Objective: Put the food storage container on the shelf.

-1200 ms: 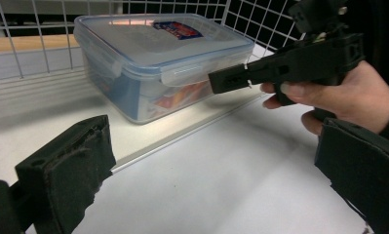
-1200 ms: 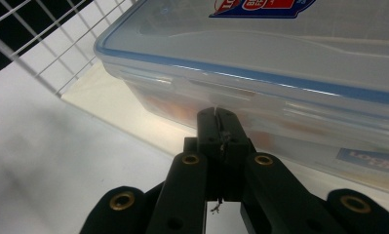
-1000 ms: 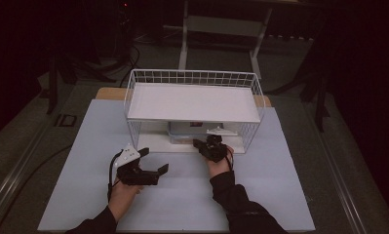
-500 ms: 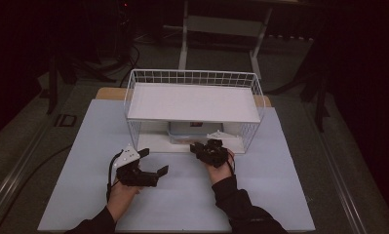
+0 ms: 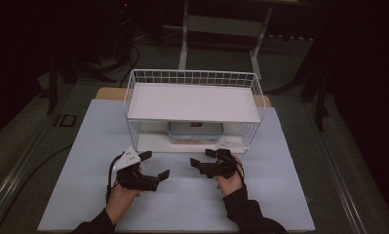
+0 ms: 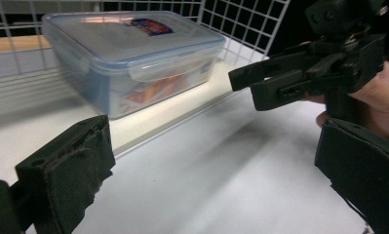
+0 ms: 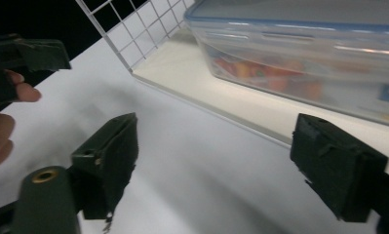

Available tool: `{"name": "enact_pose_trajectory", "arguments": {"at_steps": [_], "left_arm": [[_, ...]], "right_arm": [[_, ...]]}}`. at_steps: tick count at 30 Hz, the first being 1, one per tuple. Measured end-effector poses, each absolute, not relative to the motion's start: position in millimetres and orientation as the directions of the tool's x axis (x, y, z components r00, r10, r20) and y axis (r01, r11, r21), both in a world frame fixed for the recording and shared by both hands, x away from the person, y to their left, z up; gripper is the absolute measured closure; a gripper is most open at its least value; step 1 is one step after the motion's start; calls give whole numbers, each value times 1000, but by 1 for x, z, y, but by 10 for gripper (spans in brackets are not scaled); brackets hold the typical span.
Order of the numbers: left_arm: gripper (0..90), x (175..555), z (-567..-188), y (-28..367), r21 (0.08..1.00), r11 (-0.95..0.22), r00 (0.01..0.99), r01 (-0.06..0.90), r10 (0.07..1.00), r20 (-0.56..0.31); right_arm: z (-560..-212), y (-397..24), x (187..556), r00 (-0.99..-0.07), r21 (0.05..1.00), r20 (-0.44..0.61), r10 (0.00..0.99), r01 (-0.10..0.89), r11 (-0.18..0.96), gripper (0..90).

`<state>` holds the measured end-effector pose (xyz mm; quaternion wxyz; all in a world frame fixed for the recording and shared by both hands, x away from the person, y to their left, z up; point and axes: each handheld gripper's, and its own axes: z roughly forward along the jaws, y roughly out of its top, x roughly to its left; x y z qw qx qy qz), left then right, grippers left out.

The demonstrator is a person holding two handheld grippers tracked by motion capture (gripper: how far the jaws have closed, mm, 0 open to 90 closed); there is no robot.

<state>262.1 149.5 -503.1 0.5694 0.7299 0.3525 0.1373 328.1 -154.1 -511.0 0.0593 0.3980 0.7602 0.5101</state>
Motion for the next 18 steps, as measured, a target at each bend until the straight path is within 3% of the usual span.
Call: {"name": "enact_pose_trajectory", "arguments": {"at_steps": [18], "left_arm": [[8,241,-496,172,921,-127,748,368,628,-212]], "right_arm": [[-493,-203,282,-697,879,178,695,430,206,164]]}}
